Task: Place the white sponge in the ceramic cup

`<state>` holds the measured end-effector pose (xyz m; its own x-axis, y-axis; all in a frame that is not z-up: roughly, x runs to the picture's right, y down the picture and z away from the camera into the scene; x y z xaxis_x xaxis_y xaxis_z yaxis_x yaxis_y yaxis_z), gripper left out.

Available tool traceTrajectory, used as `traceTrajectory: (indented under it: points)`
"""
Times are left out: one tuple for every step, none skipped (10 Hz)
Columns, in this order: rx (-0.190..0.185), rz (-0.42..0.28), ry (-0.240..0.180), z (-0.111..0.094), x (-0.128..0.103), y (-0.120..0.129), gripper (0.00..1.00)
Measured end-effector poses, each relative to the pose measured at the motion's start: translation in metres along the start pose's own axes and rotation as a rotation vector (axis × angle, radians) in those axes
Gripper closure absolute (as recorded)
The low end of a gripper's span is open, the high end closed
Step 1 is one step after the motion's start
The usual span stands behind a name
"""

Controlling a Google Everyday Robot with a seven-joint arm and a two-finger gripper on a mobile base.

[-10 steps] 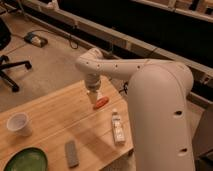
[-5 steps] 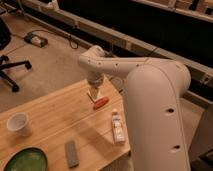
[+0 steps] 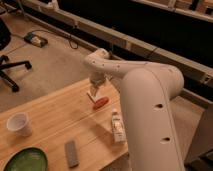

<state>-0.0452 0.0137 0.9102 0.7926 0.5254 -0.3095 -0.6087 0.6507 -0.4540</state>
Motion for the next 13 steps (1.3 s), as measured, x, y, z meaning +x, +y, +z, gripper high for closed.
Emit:
traceTrajectory:
  points:
    - [-0.013,-0.011,-0.005,0.009,-0.006,0.003,0.35]
    - [-0.026,-0.023,-0.011,0.016,-0.013,0.006,0.35]
    - [-0.037,-0.03,-0.009,0.023,-0.016,0.005,0.35]
    - [-0.042,-0.032,-0.003,0.026,-0.016,0.005,0.35]
    - [-0.046,-0.033,0.007,0.031,-0.016,0.005,0.35]
    - [-0.052,-0.035,0.019,0.037,-0.015,0.006,0.35]
    - [-0.059,-0.034,0.031,0.043,-0.013,0.006,0.35]
    - [-0.063,-0.033,0.038,0.046,-0.011,0.005,0.35]
    - [-0.072,-0.03,0.048,0.052,-0.007,0.004,0.35]
    - [-0.077,-0.028,0.053,0.055,-0.005,0.004,0.35]
    - [-0.084,-0.028,0.059,0.059,-0.004,0.003,0.35]
    - [-0.092,-0.029,0.067,0.063,-0.003,0.004,0.35]
    - [-0.098,-0.031,0.072,0.065,-0.003,0.005,0.35]
